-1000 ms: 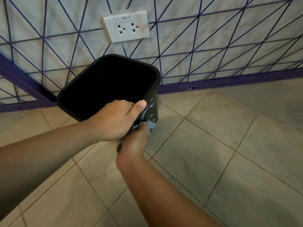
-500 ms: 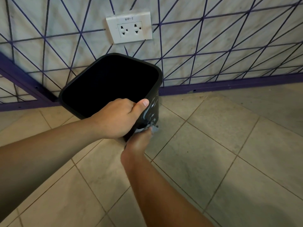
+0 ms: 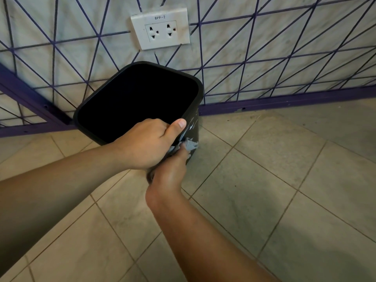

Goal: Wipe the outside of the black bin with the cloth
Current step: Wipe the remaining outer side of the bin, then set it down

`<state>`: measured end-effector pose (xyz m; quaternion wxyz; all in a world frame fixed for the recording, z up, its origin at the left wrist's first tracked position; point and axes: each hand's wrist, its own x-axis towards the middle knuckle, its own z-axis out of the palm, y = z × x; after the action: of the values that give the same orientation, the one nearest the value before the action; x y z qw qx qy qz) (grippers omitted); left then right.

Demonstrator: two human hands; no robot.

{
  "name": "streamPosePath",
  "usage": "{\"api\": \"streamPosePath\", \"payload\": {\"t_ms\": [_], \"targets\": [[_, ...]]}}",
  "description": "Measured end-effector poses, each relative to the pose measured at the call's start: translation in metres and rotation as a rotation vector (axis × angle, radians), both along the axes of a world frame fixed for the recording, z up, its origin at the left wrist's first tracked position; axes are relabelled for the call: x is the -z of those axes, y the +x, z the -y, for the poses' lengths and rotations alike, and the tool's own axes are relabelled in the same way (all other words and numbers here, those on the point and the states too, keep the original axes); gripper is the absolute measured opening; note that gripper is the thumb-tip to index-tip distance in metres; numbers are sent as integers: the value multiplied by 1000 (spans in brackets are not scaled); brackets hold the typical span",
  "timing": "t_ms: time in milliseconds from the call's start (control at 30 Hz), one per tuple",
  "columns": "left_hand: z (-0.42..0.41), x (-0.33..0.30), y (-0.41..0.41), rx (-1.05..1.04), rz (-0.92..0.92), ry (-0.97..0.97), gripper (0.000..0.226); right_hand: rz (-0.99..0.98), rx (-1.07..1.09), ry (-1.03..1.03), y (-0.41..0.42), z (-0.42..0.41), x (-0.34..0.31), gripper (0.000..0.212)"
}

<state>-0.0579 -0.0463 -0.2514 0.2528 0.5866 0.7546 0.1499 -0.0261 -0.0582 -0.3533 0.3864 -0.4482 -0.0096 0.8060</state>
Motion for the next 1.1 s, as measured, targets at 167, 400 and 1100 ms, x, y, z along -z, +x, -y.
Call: {"api": "streamPosePath", "payload": {"t_ms": [167,400,1100], "targets": [[-1,1,2,-9,-17,17,68,143,-15,42,6,-12,32,95],[-2,0,0,19,17,14,69,85,-37,42,7,2,15,90],[-9,-3,-9,89,104,-99,35,214,52,55,3,-39,24,91]]}}
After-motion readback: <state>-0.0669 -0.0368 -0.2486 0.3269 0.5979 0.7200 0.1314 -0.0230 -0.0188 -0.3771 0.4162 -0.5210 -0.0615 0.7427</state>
